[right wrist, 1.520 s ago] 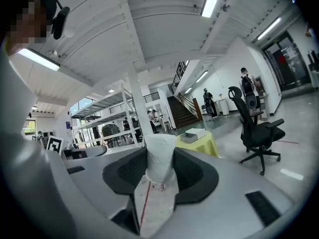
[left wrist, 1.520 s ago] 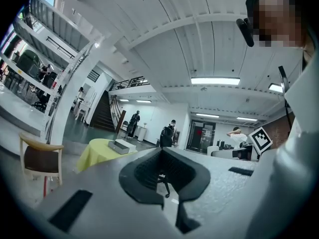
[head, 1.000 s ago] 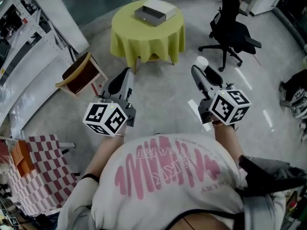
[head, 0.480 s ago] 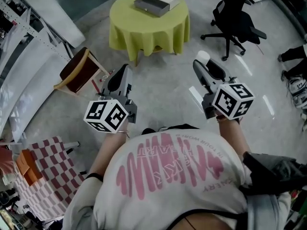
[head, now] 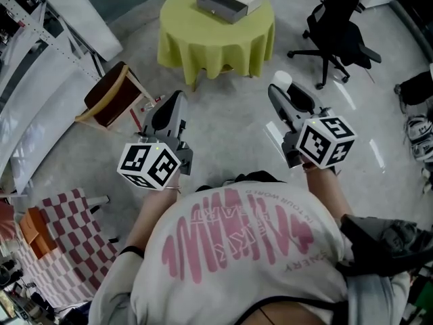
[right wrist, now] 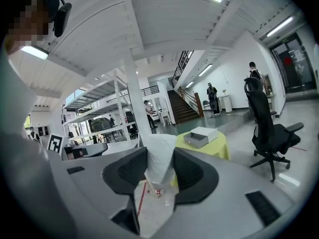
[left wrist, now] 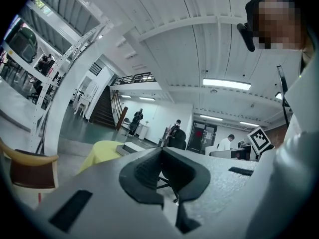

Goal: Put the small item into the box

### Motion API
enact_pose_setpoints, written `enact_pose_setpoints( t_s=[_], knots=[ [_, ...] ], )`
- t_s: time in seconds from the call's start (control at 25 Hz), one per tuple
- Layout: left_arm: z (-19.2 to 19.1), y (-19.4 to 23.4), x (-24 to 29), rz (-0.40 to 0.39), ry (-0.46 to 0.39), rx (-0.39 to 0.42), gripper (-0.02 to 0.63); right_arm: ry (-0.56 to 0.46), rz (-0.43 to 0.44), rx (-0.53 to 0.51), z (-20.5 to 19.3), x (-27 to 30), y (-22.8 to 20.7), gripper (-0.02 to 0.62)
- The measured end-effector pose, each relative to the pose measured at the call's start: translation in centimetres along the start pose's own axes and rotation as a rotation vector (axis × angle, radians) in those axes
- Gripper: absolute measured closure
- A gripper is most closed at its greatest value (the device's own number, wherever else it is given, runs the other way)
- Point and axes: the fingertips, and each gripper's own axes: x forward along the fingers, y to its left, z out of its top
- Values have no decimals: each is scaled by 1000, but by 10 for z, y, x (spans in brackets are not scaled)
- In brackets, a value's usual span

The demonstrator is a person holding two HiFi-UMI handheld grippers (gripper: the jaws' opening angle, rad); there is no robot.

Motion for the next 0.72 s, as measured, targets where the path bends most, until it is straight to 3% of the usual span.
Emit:
enact_pose_setpoints(
  t_s=[0.32,0.72],
  knots=[
    [-17,7,13,13,28,-29,600,55,5,40,-18,16,-20,433],
    [-15,34,76,51,19,14,600,35,55,50,0,84,-72,433]
  ],
)
